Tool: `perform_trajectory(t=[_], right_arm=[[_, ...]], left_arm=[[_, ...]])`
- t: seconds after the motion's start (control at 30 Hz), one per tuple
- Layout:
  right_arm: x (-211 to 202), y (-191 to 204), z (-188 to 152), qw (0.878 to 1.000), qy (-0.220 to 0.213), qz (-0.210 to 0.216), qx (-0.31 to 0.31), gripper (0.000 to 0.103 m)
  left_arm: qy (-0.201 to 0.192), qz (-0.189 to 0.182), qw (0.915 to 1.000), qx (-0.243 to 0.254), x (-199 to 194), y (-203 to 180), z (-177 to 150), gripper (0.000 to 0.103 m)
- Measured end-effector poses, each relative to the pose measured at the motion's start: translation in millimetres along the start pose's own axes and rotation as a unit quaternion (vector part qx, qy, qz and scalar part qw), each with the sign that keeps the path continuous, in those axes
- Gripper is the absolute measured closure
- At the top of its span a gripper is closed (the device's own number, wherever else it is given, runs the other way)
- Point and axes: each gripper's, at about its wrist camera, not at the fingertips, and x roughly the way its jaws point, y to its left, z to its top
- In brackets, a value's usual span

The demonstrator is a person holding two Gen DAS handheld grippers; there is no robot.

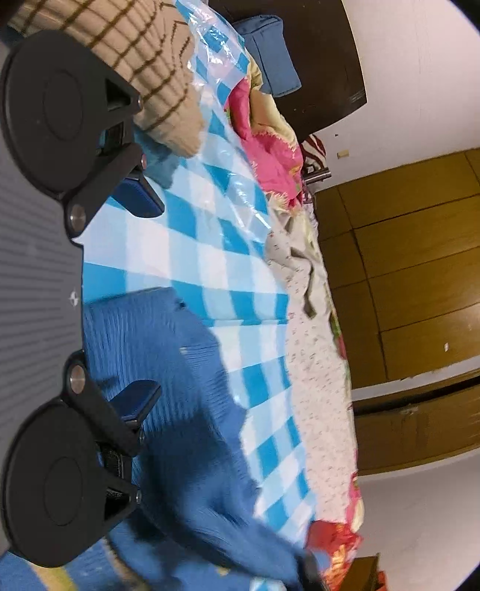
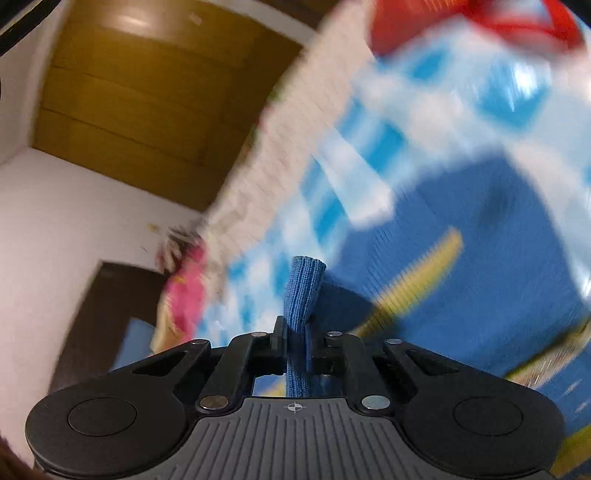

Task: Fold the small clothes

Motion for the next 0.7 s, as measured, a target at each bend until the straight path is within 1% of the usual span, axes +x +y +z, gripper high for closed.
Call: perform_trajectory(t=[0.07, 0.1, 0.13, 0.17, 0.2, 0.23, 0.27, 0.33, 0.4, 0.5, 0.57, 0.63, 0.7], right_arm=[[-22, 0, 3, 1.0, -0.028, -0.002, -0.01, 0.094], [-26, -3, 1, 0.999, -0.033, -0.018, -0.021, 0.094], [-26, -8, -2, 0.998, -0.027, -0.05, -0.036, 0.094], [-21, -16, -6, 0.995, -0.011, -0.088, -0.045, 0.093], [-15, -25, -11, 0.992, 0.013, -0.119, -0.044, 0.093], [-11, -36, -15, 0.99, 0.03, -0.137, -0.035, 0.093], [-10, -41, -18, 0.988, 0.033, -0.145, -0.031, 0.09], [-16, -48, -18, 0.988, 0.024, -0.152, -0.025, 0.09], [-22, -47, -13, 0.988, 0.011, -0.153, -0.026, 0.09], [-27, -38, -6, 0.987, -0.003, -0.158, -0.041, 0.09], [-25, -32, -1, 0.985, -0.01, -0.165, -0.056, 0.09], [-19, -29, 1, 0.981, -0.014, -0.183, -0.067, 0.09], [-13, -28, 1, 0.976, -0.008, -0.204, -0.081, 0.09]], left_arm=[[0.004, 0.004, 1.0, -0.002, 7, -3, 2, 0.0], [0.016, 0.01, 0.9998, 0.006, 14, -7, 0, 0.0], [0.034, 0.017, 0.9991, 0.02, 23, -13, -3, 0.0], [0.058, 0.025, 0.9973, 0.037, 33, -19, -8, 0.0], [0.068, 0.026, 0.9963, 0.045, 37, -21, -12, 0.0], [0.064, 0.026, 0.9966, 0.045, 36, -21, -15, 0.0], [0.06, 0.025, 0.9967, 0.048, 33, -20, -15, 0.0], [0.058, 0.027, 0.9966, 0.052, 30, -16, -15, 0.0], [0.06, 0.03, 0.9966, 0.048, 30, -12, -14, 0.0], [0.062, 0.026, 0.9973, 0.029, 30, -5, -11, 0.0], [0.058, 0.027, 0.9976, 0.025, 29, -4, -10, 0.0], [0.058, 0.035, 0.9968, 0.042, 31, -7, -12, 0.0], [0.061, 0.042, 0.9957, 0.057, 33, -7, -16, 0.0]])
